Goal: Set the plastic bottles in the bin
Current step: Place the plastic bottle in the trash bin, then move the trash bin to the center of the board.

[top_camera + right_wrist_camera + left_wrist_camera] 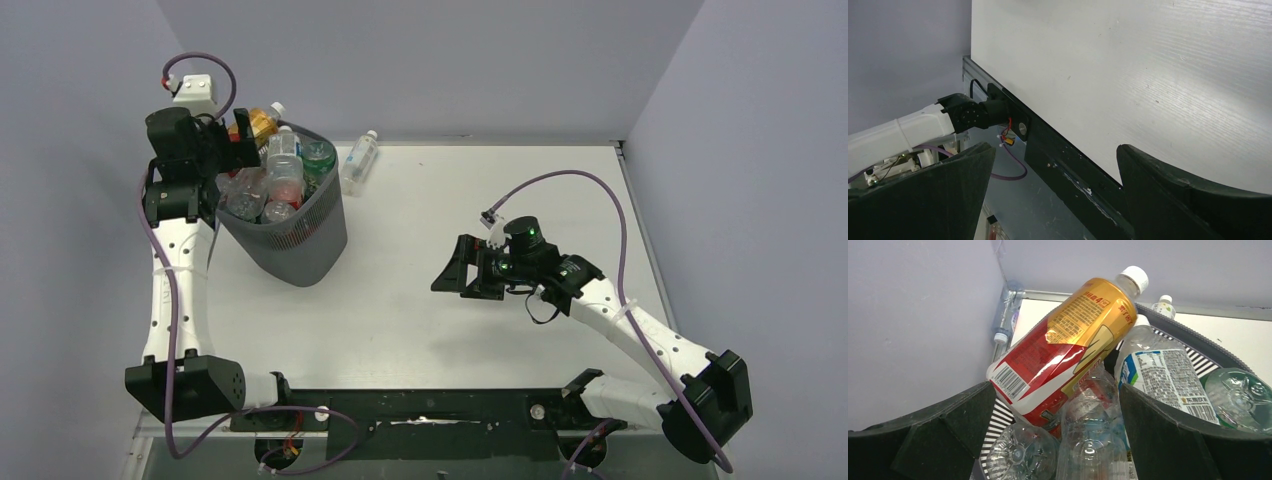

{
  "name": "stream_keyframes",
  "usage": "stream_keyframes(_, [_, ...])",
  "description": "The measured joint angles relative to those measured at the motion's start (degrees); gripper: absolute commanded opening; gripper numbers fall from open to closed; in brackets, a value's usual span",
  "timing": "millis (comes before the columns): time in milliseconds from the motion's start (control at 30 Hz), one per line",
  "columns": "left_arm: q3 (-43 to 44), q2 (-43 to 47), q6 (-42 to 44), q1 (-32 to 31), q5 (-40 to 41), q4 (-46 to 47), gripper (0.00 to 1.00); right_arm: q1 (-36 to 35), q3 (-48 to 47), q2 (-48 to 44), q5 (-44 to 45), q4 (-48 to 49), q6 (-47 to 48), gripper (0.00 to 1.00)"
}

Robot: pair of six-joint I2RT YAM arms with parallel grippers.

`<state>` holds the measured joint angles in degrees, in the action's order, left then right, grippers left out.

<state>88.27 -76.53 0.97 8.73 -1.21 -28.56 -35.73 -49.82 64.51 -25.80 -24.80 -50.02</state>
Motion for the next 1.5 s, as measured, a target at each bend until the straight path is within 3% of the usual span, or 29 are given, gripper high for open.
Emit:
stream_keyframes(267, [0.0, 1.0, -2.4, 0.6, 7.1, -0.1, 0.96, 0.0, 0.0, 0.0, 0.0, 0.5, 0.0, 0.98])
stream_keyframes(500, [0.2, 1.4, -6.5, 7.8, 9.0, -2.0, 0.96, 0.0, -2.5, 2.4, 0.1, 0.0, 0.7, 0.98])
stream_keyframes(733, [0.2, 1.4, -10.0, 12.8, 9.9, -3.2, 0.98, 0.7, -16.2, 14.6, 0.3, -0.5, 4.5, 0.98])
stream_keyframes(900, [0.1, 1.4, -13.8, 16.4, 7.8, -3.1, 0.97, 5.2, -25.7, 24.5, -0.8, 0.9, 5.6, 0.98])
stream_keyframes(1133, [-2.9, 2.1, -17.0, 15.8, 2.7, -2.1, 0.97, 9.8, -49.9, 49.2, -2.8, 4.8, 5.7, 0.98])
stream_keyframes(1300, [1.9, -3.1, -17.0, 15.6, 2.1, -2.9, 0.97, 9.7, -69.5, 67.9, -4.9, 6.9, 4.5, 0.98])
stream_keyframes(1400, [5.1, -7.0, -17.0, 15.8, 1.7, -3.0, 0.97, 9.7, -71.5, 73.1, -5.9, 7.9, 3.2, 0.98])
stream_keyframes(1500, [5.7, -8.8, -17.0, 16.0, 1.8, -3.1, 0.97, 9.8, -67.1, 72.8, -6.3, 8.6, 3.0, 0.98])
